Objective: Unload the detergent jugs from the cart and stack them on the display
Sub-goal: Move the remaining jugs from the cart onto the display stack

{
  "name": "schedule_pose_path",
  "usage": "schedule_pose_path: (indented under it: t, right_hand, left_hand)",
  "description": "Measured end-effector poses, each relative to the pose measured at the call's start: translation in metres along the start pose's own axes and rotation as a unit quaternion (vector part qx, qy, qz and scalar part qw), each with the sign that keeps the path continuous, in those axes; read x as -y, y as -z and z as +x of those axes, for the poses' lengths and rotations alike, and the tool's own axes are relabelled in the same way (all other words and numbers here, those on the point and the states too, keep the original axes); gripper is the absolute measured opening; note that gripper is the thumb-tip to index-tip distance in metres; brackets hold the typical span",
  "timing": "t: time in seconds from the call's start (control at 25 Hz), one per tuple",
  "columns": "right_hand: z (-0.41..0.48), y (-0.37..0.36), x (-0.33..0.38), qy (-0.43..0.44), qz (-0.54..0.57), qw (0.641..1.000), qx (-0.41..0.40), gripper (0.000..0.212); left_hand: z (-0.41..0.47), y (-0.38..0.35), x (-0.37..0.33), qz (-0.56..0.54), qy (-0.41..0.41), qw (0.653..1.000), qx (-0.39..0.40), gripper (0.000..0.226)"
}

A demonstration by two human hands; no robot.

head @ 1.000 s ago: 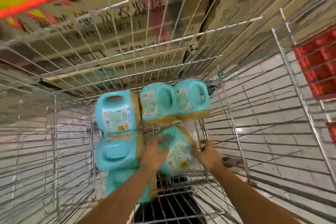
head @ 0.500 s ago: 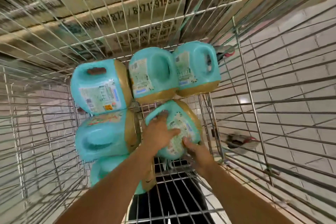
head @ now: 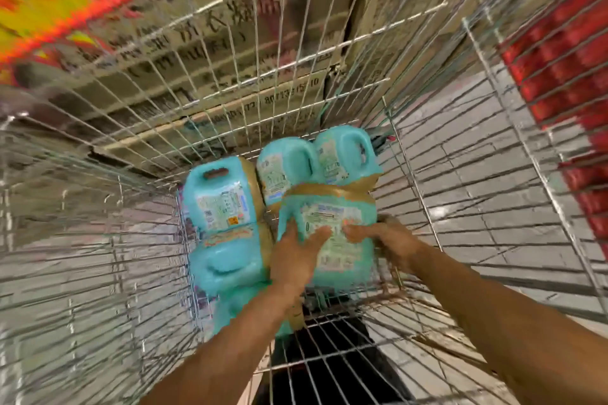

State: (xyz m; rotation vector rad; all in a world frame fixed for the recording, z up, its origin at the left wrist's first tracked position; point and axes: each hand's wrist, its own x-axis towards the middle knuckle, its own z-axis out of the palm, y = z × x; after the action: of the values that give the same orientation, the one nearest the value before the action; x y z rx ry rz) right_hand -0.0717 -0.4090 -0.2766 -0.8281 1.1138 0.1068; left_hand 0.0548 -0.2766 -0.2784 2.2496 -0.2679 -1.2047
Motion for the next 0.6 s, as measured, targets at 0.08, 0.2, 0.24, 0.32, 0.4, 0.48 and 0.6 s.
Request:
schedule_pose_path:
  t: [0.08, 0.2, 0.24, 0.32, 0.4, 0.48, 0.6]
  right_hand:
    - [-0.027, -0.013, 0.031, 0.045, -0.013, 0.998, 0.030, 0.044]
    - [-0.072, -0.036, 0.067, 0.115, -0.007, 0.993, -0.012, 0.047]
    - [-0.084, -0.043, 0.076, 0.137, 0.006, 0.990, -0.030, 0.051]
    - [-0.106, -0.053, 0.091, 0.187, 0.049, 0.980, -0.039, 0.040]
    - [-0.130, -0.062, 0.103, 0.245, 0.080, 0.966, -0.020, 0.025]
    - [-0.151, -0.069, 0.113, 0.302, 0.090, 0.949, -0.005, 0.021]
    - [-0.173, -0.074, 0.122, 0.359, 0.105, 0.927, 0.034, 0.036]
  left_hand:
    - [-0.023, 0.021, -0.027, -0.042, -0.028, 0.998, -0.031, 0.040]
    - [-0.061, 0.055, -0.073, -0.111, -0.065, 0.991, -0.045, 0.055]
    - [-0.073, 0.065, -0.088, -0.138, -0.081, 0.986, -0.040, 0.067]
    - [-0.094, 0.082, -0.110, -0.214, -0.138, 0.966, -0.041, 0.075]
    - [-0.113, 0.102, -0.125, -0.245, -0.195, 0.948, -0.064, 0.072]
    - [-0.129, 0.121, -0.137, -0.259, -0.225, 0.937, -0.066, 0.073]
    - [-0.153, 0.146, -0.147, -0.295, -0.246, 0.922, -0.035, 0.086]
